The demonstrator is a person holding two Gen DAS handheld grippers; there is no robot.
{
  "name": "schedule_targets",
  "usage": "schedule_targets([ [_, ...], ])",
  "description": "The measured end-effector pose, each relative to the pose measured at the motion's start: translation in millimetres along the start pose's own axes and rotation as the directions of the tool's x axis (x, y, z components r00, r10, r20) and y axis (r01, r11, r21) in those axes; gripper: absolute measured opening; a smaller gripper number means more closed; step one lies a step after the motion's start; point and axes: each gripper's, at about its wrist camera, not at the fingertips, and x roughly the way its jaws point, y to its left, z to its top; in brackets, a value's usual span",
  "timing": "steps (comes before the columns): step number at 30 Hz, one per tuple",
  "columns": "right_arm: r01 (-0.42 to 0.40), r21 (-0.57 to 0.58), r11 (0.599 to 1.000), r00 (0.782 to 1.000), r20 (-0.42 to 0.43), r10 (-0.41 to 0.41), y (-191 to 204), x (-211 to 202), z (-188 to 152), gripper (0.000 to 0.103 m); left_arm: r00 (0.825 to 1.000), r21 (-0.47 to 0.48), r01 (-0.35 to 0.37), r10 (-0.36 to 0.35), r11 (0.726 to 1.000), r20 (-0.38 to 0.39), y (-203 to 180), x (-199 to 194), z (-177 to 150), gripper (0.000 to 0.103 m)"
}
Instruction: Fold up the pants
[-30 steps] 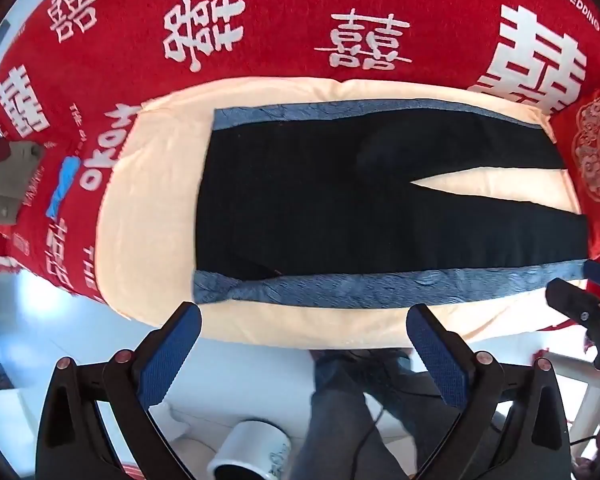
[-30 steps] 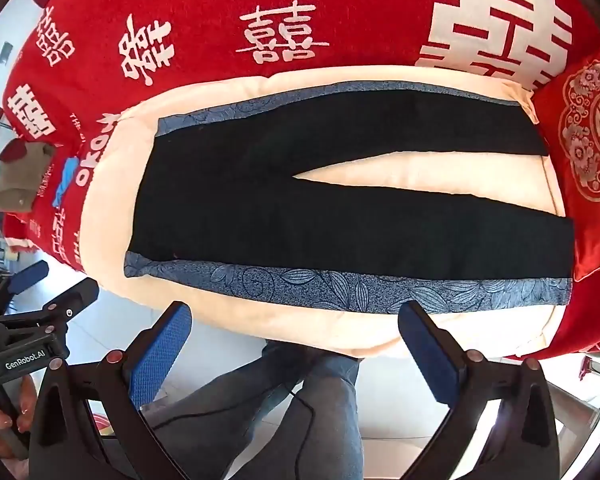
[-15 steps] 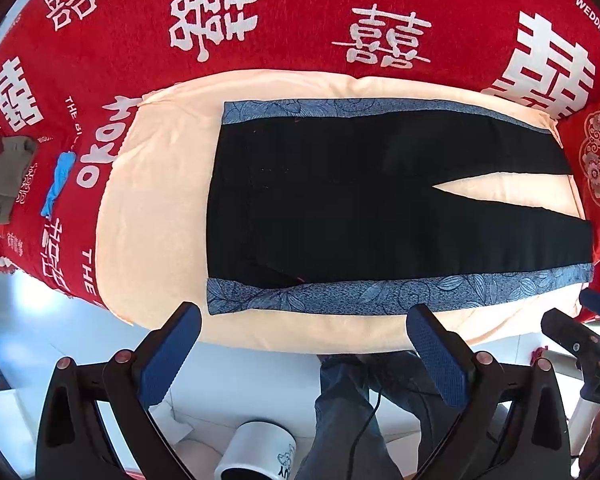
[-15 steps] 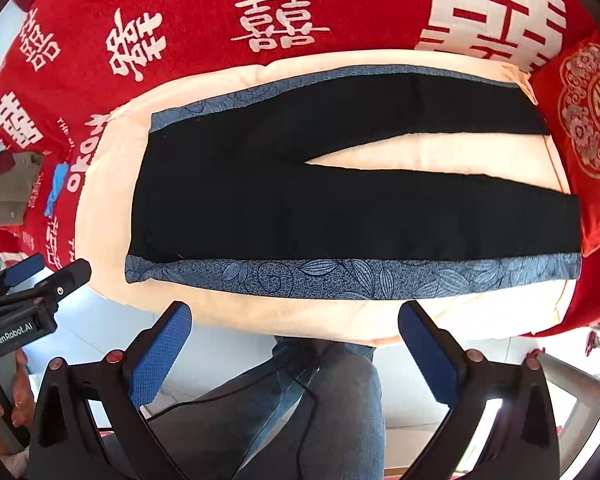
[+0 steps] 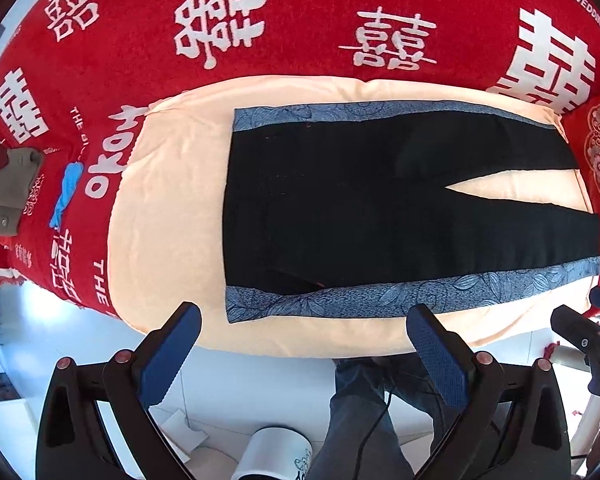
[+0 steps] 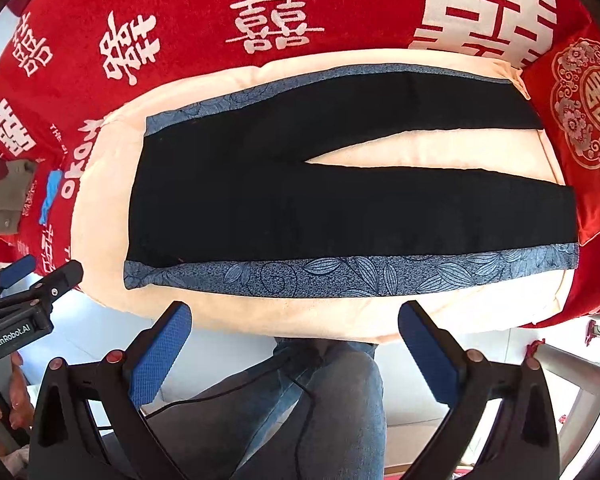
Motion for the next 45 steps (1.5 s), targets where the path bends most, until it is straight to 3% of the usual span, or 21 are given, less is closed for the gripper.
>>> schedule_targets([
  [10,0.009,-0.036,0.999,1.000,-0.005,-0.010,14,4,4,0.103,1.000,-0.045,-0.002,0.002,0.999,0.003,15,2,-2,0.103],
  [23,0.021,-0.024,1.000,1.000,0.010,-0.020,10,7,5,0.103,1.000,-0.029,-0.010,0.011,1.000,0.006,16,12,-2,0.103],
  [34,0.002,0.045,0.999,1.000,-0.018,-0.001,-7,49,7,0.103,0.996,-0.055,-0.005,0.000,0.998,-0.092,12,77,-14,0.103],
  [45,-0.012,0.024,1.000,0.997,-0.070,0.013,-18,107,4,0.103,0.989,-0.097,-0.021,0.007,0.995,-0.149,-2,128,-29,0.103],
])
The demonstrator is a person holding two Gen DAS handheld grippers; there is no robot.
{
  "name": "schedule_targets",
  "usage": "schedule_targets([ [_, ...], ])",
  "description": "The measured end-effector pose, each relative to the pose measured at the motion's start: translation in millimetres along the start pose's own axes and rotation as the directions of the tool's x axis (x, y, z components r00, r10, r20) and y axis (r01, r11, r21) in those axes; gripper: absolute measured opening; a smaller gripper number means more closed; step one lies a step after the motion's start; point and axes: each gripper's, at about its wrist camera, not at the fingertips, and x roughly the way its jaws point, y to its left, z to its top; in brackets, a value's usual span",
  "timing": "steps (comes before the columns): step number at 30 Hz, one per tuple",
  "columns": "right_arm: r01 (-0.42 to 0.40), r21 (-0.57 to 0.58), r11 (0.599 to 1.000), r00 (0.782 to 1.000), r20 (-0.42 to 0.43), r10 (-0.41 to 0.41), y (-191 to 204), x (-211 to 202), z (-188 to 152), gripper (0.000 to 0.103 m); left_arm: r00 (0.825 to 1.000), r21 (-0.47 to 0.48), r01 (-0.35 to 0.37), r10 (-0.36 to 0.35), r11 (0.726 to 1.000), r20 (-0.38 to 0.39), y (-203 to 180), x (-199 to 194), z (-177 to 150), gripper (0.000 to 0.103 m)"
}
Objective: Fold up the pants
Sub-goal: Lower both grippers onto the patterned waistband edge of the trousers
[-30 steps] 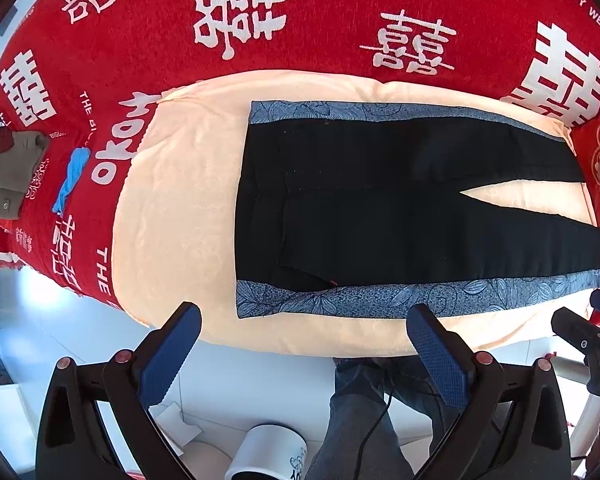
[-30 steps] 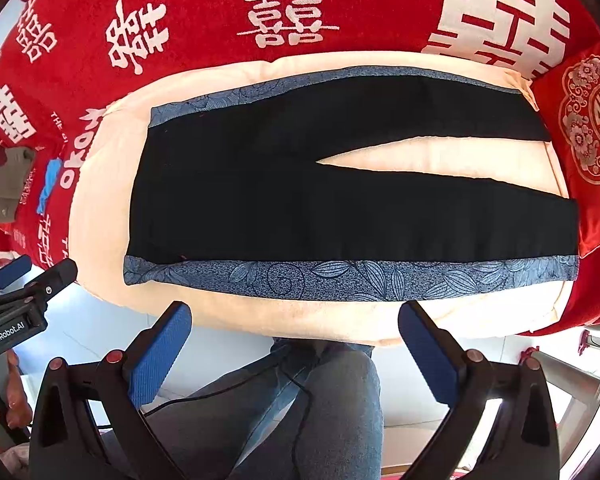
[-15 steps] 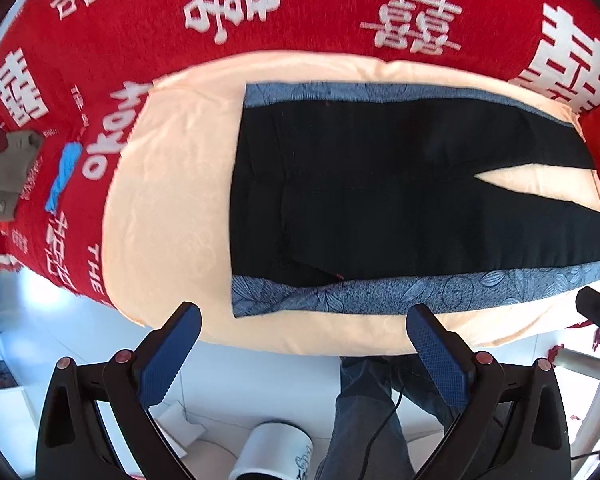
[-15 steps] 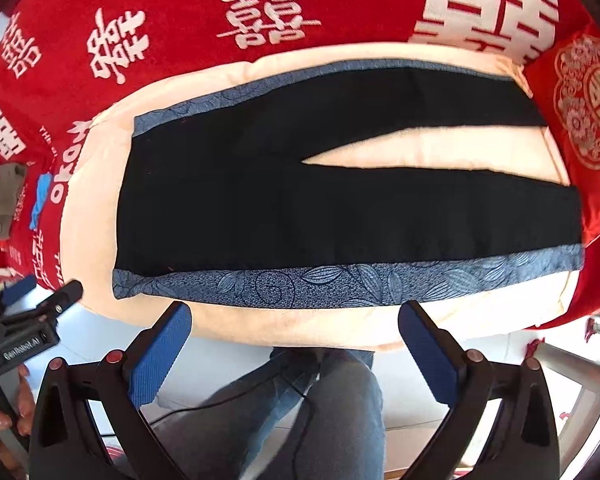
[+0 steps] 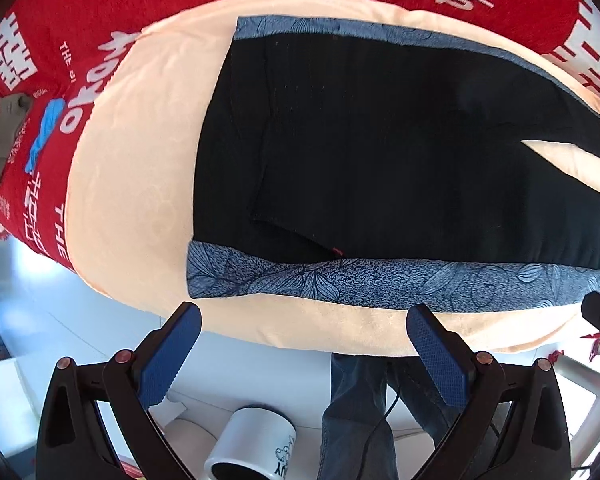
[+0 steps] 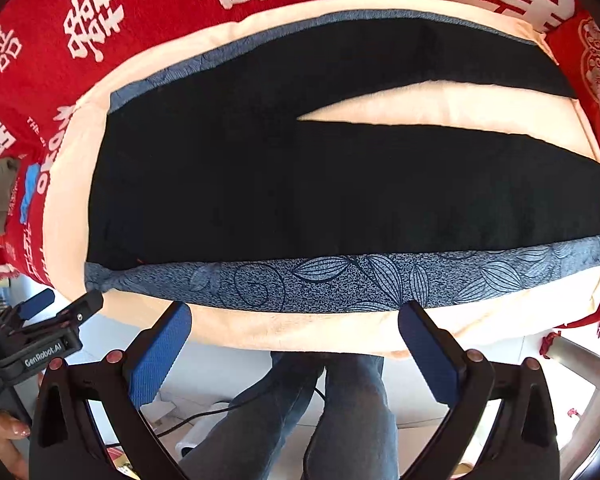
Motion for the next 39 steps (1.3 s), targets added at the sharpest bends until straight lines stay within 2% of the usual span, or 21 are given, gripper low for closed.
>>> schedule_targets([
  [7,-0.010,0.003,1.000,1.000,-0.021,0.010,-5,16,-3,0.103,1.000,-0.031,-0.007,0.007,0.999,-0.017,-1,13,-5,0.103],
  [27,-0.043,0.028,0.999,0.999,-0.019,0.043,-10,26,-2,0.103,1.000,-0.037,0.001,-0.002,0.999,-0.022,-3,22,2,0.103],
  [31,-0.062,0.037,0.997,0.998,-0.017,0.063,-9,28,-4,0.103,1.000,-0.049,0.026,-0.026,0.998,-0.015,-1,22,2,0.103],
  [33,-0.113,0.040,0.993,0.994,-0.009,0.113,-10,28,-4,0.103,0.998,-0.076,0.061,-0.062,0.995,-0.007,4,23,3,0.103],
  [34,-0.172,0.042,0.984,0.985,-0.001,0.172,-10,28,-5,0.103,0.995,-0.100,0.100,-0.099,0.990,0.009,8,24,2,0.103],
  [36,-0.326,0.045,0.944,0.946,0.017,0.325,-10,30,-8,0.100,0.978,-0.151,0.205,-0.200,0.967,0.052,21,27,-1,0.100],
  [37,-0.400,0.046,0.915,0.917,0.017,0.399,-10,33,-10,0.095,0.957,-0.182,0.291,-0.282,0.939,0.075,30,32,-4,0.095],
  [38,-0.450,0.054,0.891,0.893,0.003,0.451,-9,40,-14,0.081,0.934,-0.207,0.356,-0.346,0.911,0.086,36,37,-6,0.089],
  [39,-0.484,0.069,0.872,0.874,-0.017,0.486,-9,48,-17,0.074,0.920,-0.223,0.392,-0.383,0.892,0.086,41,42,-8,0.089],
])
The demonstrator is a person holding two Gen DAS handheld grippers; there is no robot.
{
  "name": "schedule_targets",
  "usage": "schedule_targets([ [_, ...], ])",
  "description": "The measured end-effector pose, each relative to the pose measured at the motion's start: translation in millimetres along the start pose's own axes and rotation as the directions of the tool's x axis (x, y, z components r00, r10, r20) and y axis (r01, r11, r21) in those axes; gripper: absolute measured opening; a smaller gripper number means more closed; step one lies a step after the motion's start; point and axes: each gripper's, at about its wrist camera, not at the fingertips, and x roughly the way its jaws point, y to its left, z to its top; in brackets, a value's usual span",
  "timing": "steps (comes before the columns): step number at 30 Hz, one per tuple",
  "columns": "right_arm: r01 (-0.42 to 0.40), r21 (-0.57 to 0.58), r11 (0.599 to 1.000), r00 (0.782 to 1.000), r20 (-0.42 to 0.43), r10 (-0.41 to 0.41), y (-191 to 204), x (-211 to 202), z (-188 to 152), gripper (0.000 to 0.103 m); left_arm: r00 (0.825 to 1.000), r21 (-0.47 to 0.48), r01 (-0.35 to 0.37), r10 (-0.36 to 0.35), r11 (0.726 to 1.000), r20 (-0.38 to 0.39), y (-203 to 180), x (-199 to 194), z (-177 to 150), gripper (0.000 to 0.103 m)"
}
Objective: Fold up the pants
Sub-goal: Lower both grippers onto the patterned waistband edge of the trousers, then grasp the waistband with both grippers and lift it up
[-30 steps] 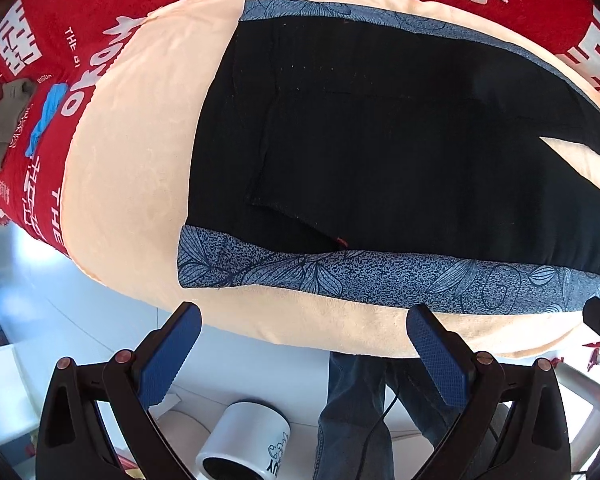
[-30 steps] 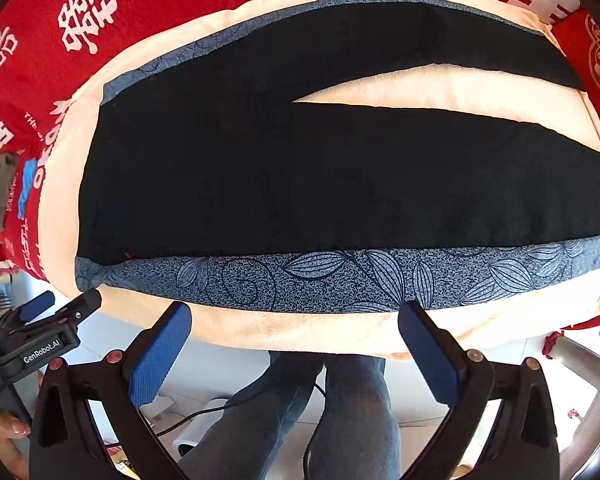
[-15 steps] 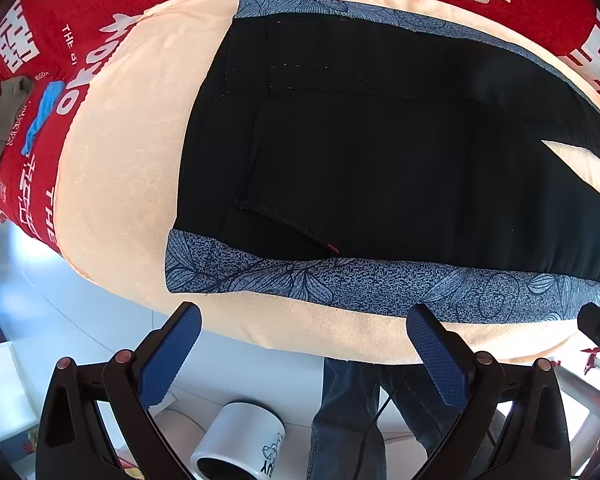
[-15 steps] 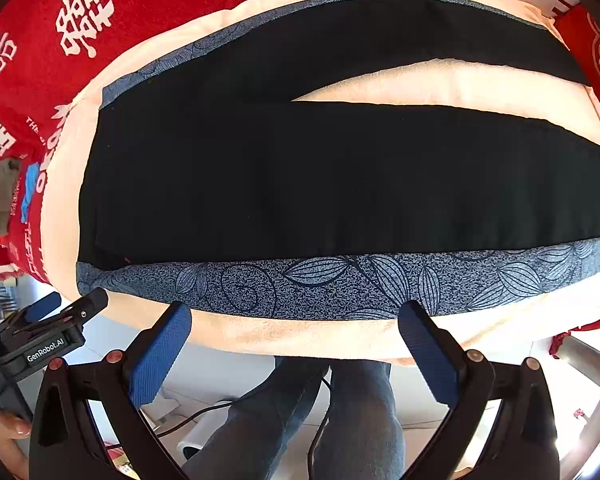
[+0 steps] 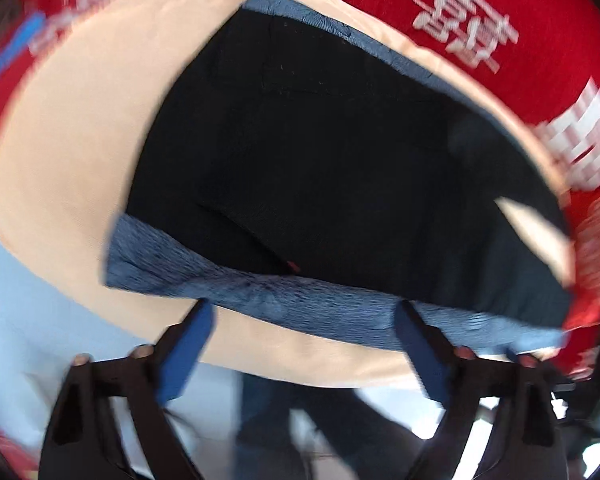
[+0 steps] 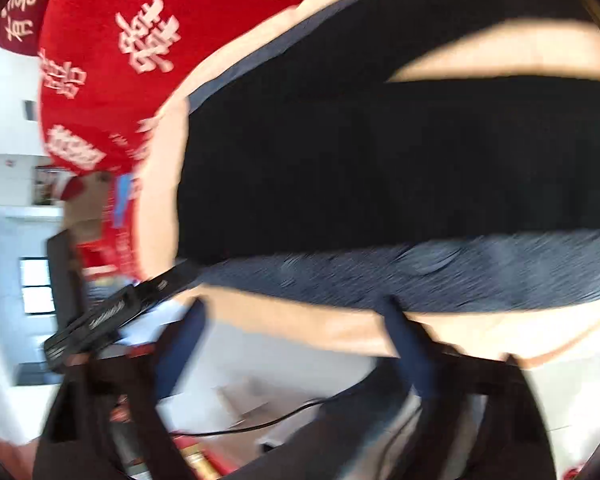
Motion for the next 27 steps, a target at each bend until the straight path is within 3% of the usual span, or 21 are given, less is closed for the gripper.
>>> schedule_targets([
  [2,-0.074,0.042,0.996,0.997,-0.034,0.076,-11,19,-8,0.074,0.999,-0.032,0.032,-0.032,0.999,-0.013,14,8,-4,0.089],
  [5,-0.109,0.120,0.987,0.992,-0.053,0.116,-33,47,-19,0.074,0.999,-0.050,0.044,-0.046,0.998,-0.027,29,18,-13,0.089],
  [10,-0.166,0.207,0.964,0.986,0.002,0.170,-68,75,-24,0.074,0.991,-0.074,0.111,-0.116,0.991,-0.061,46,40,-21,0.089],
  [12,-0.254,0.276,0.927,0.967,0.051,0.250,-81,80,-22,0.074,0.988,-0.080,0.136,-0.142,0.987,-0.068,50,50,-25,0.089],
  [13,-0.320,0.323,0.891,0.947,0.095,0.306,-87,81,-23,0.072,0.983,-0.090,0.160,-0.167,0.983,-0.076,52,56,-24,0.089],
  [14,-0.369,0.348,0.862,0.930,0.131,0.345,-89,81,-22,0.058,0.978,-0.102,0.182,-0.191,0.978,-0.082,54,59,-24,0.089],
  [15,-0.398,0.361,0.843,0.917,0.154,0.367,-90,80,-21,0.032,0.972,-0.124,0.209,-0.220,0.970,-0.083,56,63,-23,0.089],
  [17,-0.432,0.363,0.825,0.902,0.176,0.395,-85,81,-15,0.011,0.964,-0.154,0.240,-0.254,0.958,-0.080,58,69,-20,0.089],
  [19,-0.456,0.325,0.829,0.890,0.170,0.423,-75,76,-8,0.009,0.959,-0.190,0.259,-0.275,0.947,-0.065,59,73,-12,0.089],
  [24,-0.443,0.265,0.856,0.896,0.129,0.424,-63,66,-1,0.009,0.948,-0.287,0.309,-0.319,0.907,0.012,66,69,6,0.089],
  [25,-0.434,0.262,0.862,0.901,0.117,0.418,-64,68,0,0.010,0.947,-0.298,0.311,-0.320,0.902,0.020,67,68,8,0.087],
  [27,-0.400,0.265,0.877,0.916,0.084,0.393,-67,73,2,0.013,0.959,-0.271,0.275,-0.282,0.922,0.013,63,67,13,0.067],
])
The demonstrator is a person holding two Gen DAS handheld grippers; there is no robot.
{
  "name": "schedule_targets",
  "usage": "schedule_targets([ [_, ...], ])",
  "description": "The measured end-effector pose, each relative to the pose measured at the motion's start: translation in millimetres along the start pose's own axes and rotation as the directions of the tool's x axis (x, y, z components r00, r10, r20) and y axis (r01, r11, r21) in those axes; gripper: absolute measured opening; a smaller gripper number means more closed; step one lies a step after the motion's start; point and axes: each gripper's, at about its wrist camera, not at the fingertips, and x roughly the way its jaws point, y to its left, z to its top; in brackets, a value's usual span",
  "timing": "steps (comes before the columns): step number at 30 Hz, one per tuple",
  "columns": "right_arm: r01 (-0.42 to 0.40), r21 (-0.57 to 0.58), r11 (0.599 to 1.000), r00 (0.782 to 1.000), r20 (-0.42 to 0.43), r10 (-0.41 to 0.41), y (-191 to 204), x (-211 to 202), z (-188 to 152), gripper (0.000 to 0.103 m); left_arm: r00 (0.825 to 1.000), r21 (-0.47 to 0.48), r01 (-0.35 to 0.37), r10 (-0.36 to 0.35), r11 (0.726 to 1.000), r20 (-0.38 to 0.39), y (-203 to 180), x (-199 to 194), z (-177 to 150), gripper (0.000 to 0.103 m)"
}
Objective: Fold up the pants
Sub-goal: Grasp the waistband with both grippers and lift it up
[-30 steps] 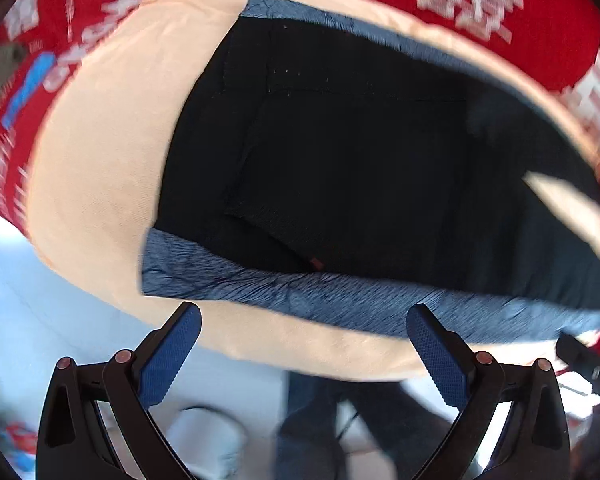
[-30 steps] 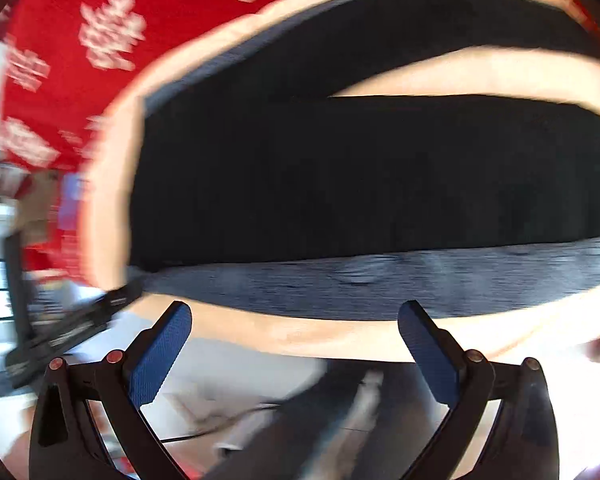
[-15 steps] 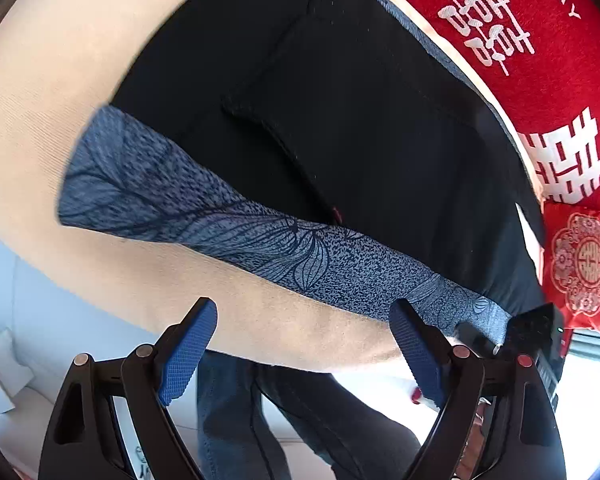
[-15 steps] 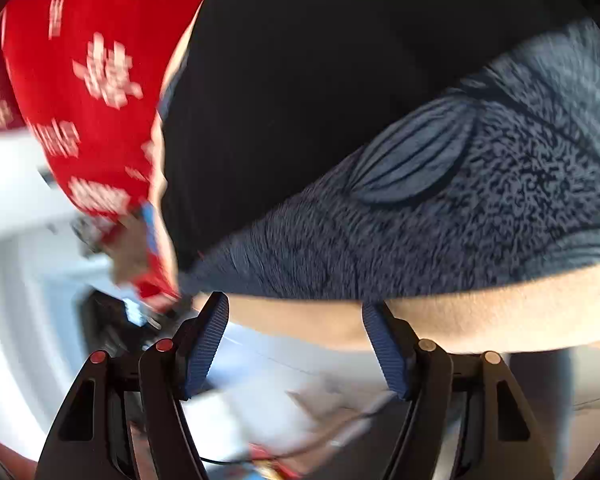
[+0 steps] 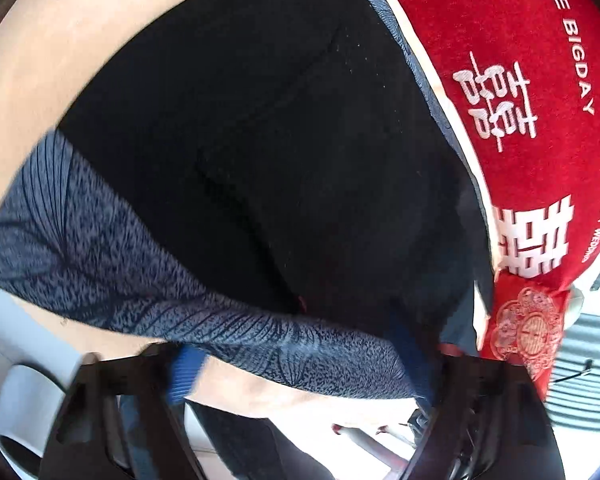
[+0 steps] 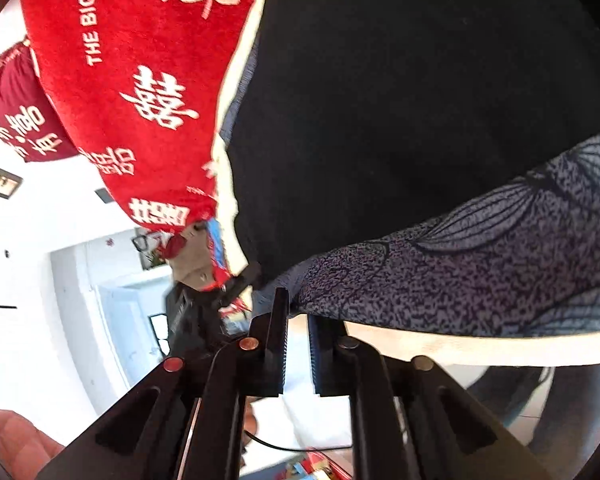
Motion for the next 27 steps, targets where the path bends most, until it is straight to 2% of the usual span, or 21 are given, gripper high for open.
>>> schedule_targets([
  [1,0.009,0.005,1.000,1.000,-0.005,-0.009,-4,-4,-1,0.013,1.000,0.035,-0.019,0.019,0.999,-0.001,-4,1,1,0.063],
  [2,0.034,0.024,0.999,0.999,-0.010,-0.034,-11,-5,1,0.016,0.999,0.068,-0.033,0.033,0.997,-0.005,-8,2,2,0.052],
  [3,0.051,0.031,0.998,0.999,-0.004,-0.051,-17,-8,3,0.025,0.999,0.087,-0.037,0.038,0.996,-0.010,-7,1,3,0.041],
  [5,0.064,0.067,0.996,0.997,0.031,-0.067,-29,-17,3,0.029,0.999,0.093,-0.023,0.025,0.995,-0.021,-5,0,5,0.038],
  [6,0.025,0.108,0.994,0.998,0.053,-0.031,-37,-22,3,0.029,1.000,0.085,-0.009,0.011,0.996,-0.020,-1,-3,6,0.036],
  [7,-0.009,0.141,0.990,0.998,0.068,-0.001,-43,-25,2,0.027,1.000,0.084,-0.016,0.018,0.996,-0.023,-2,-3,6,0.032],
  [8,-0.033,0.182,0.983,0.996,0.092,0.017,-47,-29,2,0.006,0.999,0.085,-0.025,0.027,0.996,-0.026,-4,-5,7,0.032],
  [10,-0.029,0.170,0.985,0.992,0.124,0.008,-33,-37,5,0.003,0.999,0.091,-0.041,0.043,0.995,-0.019,-13,-12,6,0.032],
  [13,0.056,0.013,0.998,0.993,0.103,-0.057,23,-46,23,0.003,0.997,0.120,-0.073,0.072,0.990,0.012,-40,-29,10,0.032],
  [16,0.110,-0.125,0.986,0.993,0.059,-0.103,67,-53,64,0.003,0.997,0.127,-0.061,0.055,0.990,0.055,-75,-47,27,0.032],
  [19,0.130,-0.212,0.968,0.991,0.006,-0.132,98,-54,116,0.003,0.993,0.141,-0.065,0.050,0.988,0.106,-107,-55,50,0.033],
  [24,0.171,-0.309,0.936,0.977,-0.067,-0.200,136,-26,216,0.003,0.980,0.211,-0.110,0.071,0.971,0.185,-154,-29,120,0.033],
  [27,0.198,-0.321,0.926,0.967,-0.090,-0.238,135,1,276,0.004,0.965,0.238,-0.179,0.122,0.955,0.233,-168,2,168,0.034],
])
